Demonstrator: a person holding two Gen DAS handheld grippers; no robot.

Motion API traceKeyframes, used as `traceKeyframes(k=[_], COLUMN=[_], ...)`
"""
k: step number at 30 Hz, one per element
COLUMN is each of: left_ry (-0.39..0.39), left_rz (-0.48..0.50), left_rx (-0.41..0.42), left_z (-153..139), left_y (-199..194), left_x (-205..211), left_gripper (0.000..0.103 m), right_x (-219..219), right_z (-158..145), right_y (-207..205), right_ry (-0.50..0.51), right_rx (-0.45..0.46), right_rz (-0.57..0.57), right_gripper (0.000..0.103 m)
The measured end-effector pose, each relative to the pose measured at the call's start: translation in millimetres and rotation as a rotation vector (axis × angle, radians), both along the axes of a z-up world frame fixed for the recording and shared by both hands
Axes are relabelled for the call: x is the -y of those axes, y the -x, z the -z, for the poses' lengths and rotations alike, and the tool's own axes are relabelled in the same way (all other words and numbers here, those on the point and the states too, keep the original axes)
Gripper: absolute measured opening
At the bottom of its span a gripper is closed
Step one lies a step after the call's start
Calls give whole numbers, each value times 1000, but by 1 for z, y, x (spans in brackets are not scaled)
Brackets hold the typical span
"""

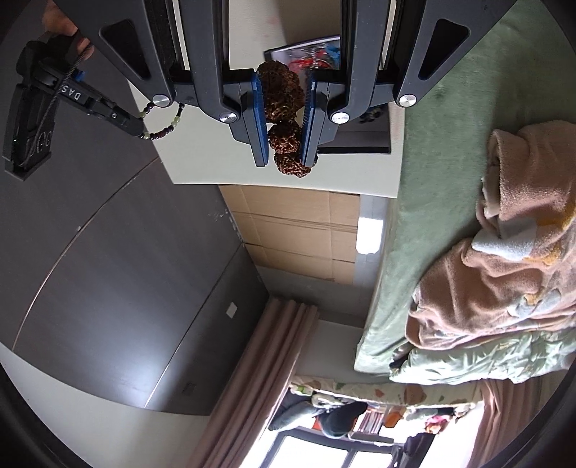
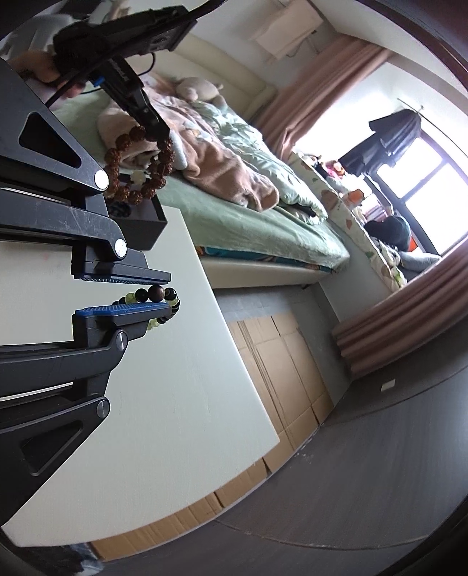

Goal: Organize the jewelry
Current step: 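Drop the brown bracelet into the box with left while right drops the black bracelet in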

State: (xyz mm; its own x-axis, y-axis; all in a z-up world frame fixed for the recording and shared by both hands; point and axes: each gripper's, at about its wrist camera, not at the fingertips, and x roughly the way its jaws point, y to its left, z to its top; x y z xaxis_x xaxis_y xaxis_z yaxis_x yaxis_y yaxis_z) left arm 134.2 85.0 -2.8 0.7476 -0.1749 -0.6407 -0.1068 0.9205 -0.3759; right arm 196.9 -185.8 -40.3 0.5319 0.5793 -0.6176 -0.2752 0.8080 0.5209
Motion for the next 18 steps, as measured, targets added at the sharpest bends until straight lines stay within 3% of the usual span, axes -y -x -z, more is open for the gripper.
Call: traceKeyframes(k=[12, 13, 14, 16, 18], left_ry=[92, 120, 136, 149, 137], left_rz=[27, 17, 4, -46, -74], left_rx=[-119, -131, -134, -116, -100], left_z=[35, 36, 37, 33, 28], left_y=[-26, -26, -26, -19, -14], left_x=[-14, -21, -26, -38, -44], left_gripper=[23, 31, 47, 64, 66], right_x=[-27, -28, -30, -33, -37], right_z=[3, 3, 2, 1, -1], right_y=[-2, -1, 0, 2, 4], right_ry=[-3, -5, -6, -16, -34], right_rx=[14, 16, 18, 24, 30], right_rz=[-51, -57, -60, -73, -89], right_gripper=[11, 11, 11, 11, 11])
